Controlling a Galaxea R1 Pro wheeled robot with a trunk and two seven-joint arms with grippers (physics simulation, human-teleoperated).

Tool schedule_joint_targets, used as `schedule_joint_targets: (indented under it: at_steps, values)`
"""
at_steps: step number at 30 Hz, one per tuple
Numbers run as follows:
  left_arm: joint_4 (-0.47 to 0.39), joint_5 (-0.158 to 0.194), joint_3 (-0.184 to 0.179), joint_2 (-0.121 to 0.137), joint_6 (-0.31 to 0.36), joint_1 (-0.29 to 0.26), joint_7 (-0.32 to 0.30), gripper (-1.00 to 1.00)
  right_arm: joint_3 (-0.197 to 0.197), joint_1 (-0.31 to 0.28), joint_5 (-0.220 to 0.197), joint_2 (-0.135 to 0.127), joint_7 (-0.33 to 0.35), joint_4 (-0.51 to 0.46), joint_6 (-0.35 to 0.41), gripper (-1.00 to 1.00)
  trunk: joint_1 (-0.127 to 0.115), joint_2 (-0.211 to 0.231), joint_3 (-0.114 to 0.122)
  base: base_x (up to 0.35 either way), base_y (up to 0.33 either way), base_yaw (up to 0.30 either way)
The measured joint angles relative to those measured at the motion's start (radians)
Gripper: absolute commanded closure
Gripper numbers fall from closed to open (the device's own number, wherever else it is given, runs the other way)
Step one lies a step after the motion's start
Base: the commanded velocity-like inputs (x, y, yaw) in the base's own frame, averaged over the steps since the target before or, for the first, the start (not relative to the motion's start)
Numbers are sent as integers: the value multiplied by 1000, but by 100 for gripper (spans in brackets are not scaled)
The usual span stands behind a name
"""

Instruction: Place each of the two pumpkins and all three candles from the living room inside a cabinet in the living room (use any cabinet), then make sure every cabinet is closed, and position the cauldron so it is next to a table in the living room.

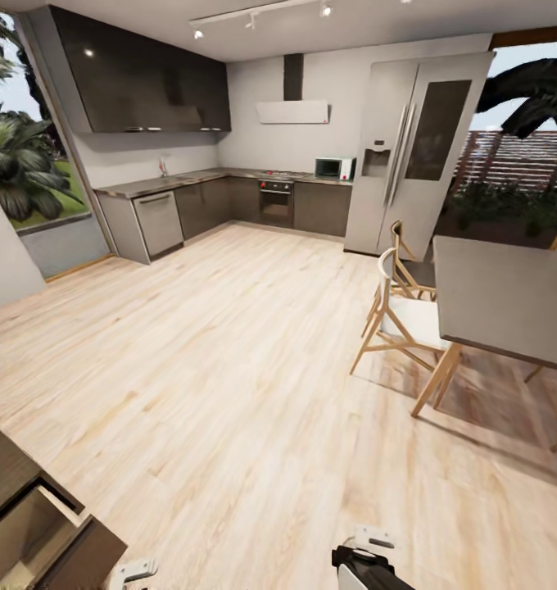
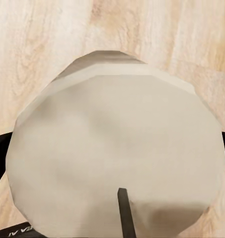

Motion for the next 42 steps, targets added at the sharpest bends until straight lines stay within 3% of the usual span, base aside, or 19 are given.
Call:
schedule_joint_targets:
  at_steps: [5,9,15,18,21,24,28,31,33,37,41,42]
  values:
    - [0,5,3,0,6,0,-1,-100,4,0,3,28,-8,-2,3,100,0,0,-1,0,0,185]
    - [0,6,4,0,11,0,-2,-100,49,0,4,32,-12,-3,2,100,-15,28,11,0,0,18]
    - [0,5,4,0,13,0,-2,-100,63,-1,3,31,-11,-18,9,100,-38,70,30,0,0,192]
    - [0,6,5,0,13,0,-3,-100,59,-2,-7,29,-10,-79,75,100,-46,84,37,0,0,285]
    - [0,7,7,0,13,0,-4,-100,55,-7,-2,23,-22,-225,236,100,-46,84,37,0,0,291]
    - [0,7,9,1,13,0,-4,-100,16,-13,1,16,-128,-413,412,100,-46,84,37,0,0,292]
    - [0,7,11,1,13,0,-4,-100,-95,-14,2,14,-273,-615,578,100,-46,84,37,0,0,292]
    - [0,8,12,2,15,0,-4,-100,-166,-15,1,16,-305,-743,664,100,-46,84,37,0,0,292]
    - [-5,12,15,9,47,0,-5,-100,-193,-19,-1,20,-311,-801,704,100,-46,84,36,0,0,291]
    - [-59,20,69,92,195,0,-7,-100,-205,-25,0,29,-311,-823,732,100,-46,84,35,0,0,290]
    - [-209,33,215,179,355,-1,-8,-100,-207,-29,3,24,-303,-819,731,100,-46,84,33,0,0,282]
    - [-299,34,258,205,459,-1,-8,-100,-208,-33,4,21,-300,-817,731,100,-46,84,32,0,0,278]
